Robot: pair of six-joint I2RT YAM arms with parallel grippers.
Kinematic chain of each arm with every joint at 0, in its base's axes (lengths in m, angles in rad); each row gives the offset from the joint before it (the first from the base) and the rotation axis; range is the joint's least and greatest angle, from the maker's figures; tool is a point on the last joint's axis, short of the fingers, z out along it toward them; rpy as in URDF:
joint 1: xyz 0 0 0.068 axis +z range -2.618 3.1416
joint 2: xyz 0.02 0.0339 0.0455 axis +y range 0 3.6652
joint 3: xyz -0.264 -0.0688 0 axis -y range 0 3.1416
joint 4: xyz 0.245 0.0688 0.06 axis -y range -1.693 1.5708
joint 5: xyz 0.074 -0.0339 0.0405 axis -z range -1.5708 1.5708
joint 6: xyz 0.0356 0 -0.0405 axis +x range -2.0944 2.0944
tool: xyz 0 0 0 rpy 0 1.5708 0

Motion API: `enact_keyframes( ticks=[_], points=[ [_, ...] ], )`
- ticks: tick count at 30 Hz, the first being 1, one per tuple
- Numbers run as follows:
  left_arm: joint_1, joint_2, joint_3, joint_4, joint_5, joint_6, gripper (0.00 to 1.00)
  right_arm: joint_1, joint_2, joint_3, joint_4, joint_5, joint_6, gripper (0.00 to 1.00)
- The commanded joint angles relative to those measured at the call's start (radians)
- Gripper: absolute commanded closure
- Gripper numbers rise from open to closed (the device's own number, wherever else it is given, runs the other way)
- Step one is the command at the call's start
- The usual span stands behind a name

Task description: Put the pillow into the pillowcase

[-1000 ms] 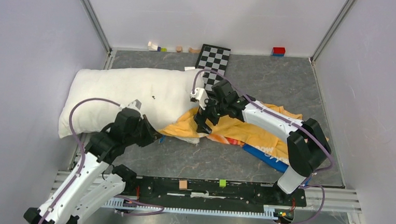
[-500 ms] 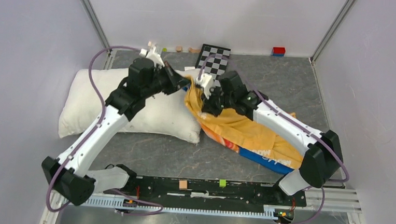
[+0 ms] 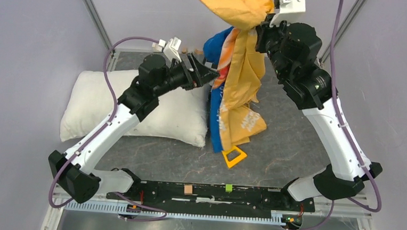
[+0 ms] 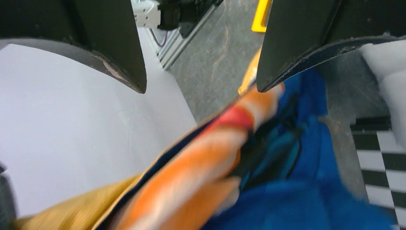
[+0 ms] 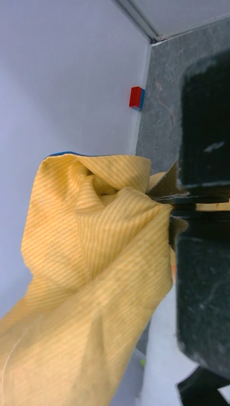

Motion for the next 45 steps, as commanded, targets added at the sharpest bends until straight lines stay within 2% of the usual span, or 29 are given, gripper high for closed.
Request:
enact_keyframes(
  ticks=[1, 7, 9, 12, 13, 16, 24, 30, 36, 38, 42, 44, 45],
  points=[
    [-0.056, -0.082, -0.135, 0.030, -0.062, 0.070, 0.10, 0.006, -0.074, -0.080, 0.138, 0.182, 0.047, 1.00],
    [-0.149, -0.040, -0.276, 0.027, -0.235, 0.162, 0.20, 0.006, -0.109, -0.044, 0.171, 0.178, 0.041, 1.00],
    [-0.163, 0.007, -0.289, 0.030, -0.274, 0.190, 0.27, 0.006, -0.123, -0.037, 0.171, 0.182, 0.039, 1.00],
    [-0.195, 0.061, -0.290, 0.034, -0.285, 0.208, 0.42, 0.006, -0.144, -0.034, 0.177, 0.196, 0.027, 1.00],
    [-0.211, 0.068, -0.297, 0.042, -0.285, 0.210, 0.44, 0.006, -0.151, -0.032, 0.177, 0.203, 0.021, 1.00],
    [-0.264, 0.076, -0.331, 0.083, -0.313, 0.214, 0.46, 0.006, -0.165, -0.021, 0.176, 0.214, 0.007, 1.00],
    [-0.317, 0.157, -0.357, 0.201, -0.300, 0.211, 0.48, 0.006, -0.185, -0.007, 0.173, 0.230, -0.018, 1.00],
    [-0.355, 0.220, -0.333, 0.276, -0.307, 0.246, 0.37, 0.006, -0.182, -0.004, 0.168, 0.232, -0.024, 1.00],
    [-0.368, 0.293, -0.294, 0.328, -0.309, 0.252, 0.38, 0.006, -0.179, 0.004, 0.157, 0.240, -0.030, 1.00],
    [-0.375, 0.320, -0.262, 0.300, -0.348, 0.257, 0.38, 0.006, -0.179, 0.005, 0.155, 0.240, -0.031, 1.00],
    [-0.375, 0.387, -0.201, 0.291, -0.418, 0.284, 0.43, 0.006, -0.181, 0.004, 0.148, 0.242, -0.027, 1.00],
    [-0.375, 0.411, -0.168, 0.291, -0.436, 0.300, 0.52, 0.006, -0.185, -0.004, 0.148, 0.259, -0.035, 1.00],
    [-0.375, 0.415, -0.156, 0.287, -0.435, 0.311, 0.61, 0.005, -0.186, -0.007, 0.150, 0.275, -0.042, 1.00]
  ],
)
